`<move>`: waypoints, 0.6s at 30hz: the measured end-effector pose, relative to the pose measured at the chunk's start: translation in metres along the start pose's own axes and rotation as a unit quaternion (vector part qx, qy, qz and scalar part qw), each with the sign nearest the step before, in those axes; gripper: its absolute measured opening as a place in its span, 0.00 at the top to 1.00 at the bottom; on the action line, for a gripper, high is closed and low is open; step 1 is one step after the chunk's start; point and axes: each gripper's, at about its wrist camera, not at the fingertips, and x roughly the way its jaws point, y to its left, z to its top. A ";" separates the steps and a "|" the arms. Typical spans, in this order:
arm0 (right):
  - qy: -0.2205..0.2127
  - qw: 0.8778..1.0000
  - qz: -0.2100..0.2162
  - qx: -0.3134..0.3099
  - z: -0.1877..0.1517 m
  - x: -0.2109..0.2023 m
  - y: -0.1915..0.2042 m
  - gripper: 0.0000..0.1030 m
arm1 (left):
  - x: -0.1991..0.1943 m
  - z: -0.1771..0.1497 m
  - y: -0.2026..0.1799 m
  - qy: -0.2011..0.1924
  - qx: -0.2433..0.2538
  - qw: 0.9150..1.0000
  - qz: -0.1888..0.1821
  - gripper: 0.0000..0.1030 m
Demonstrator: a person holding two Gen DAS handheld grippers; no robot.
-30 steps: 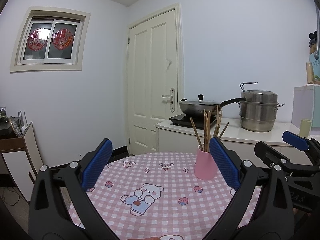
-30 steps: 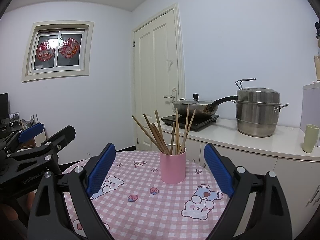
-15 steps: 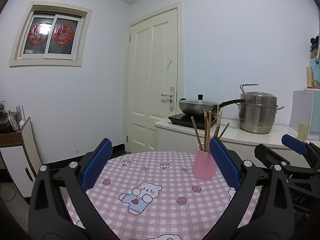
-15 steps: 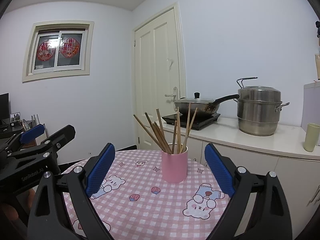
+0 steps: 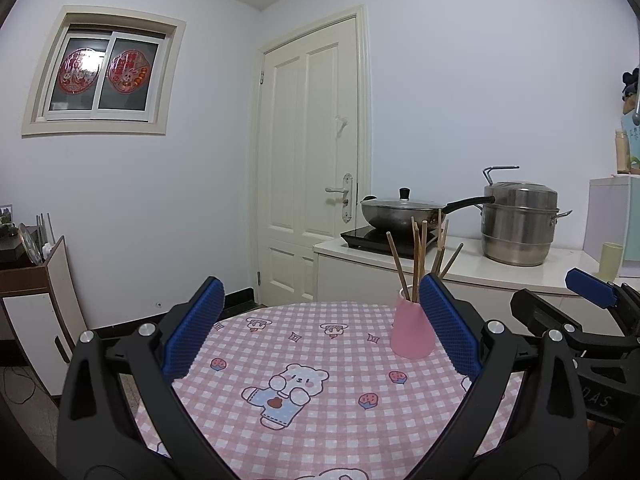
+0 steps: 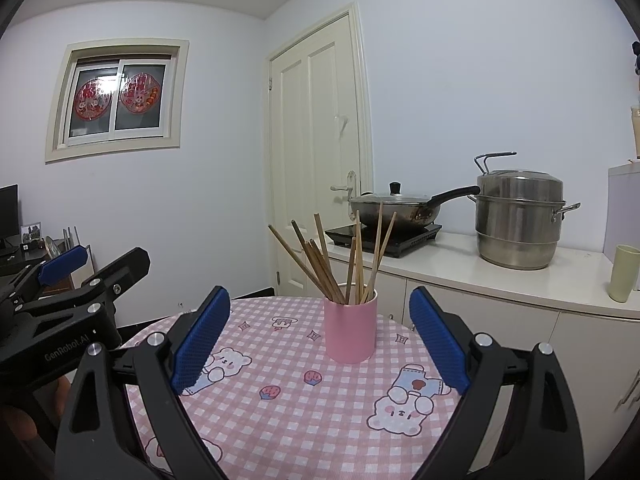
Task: Organize utensils
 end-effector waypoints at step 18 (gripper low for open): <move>0.007 1.000 0.002 -0.001 -0.003 0.001 0.000 0.15 | 0.003 -0.002 -0.001 0.003 0.003 1.000 0.004 0.07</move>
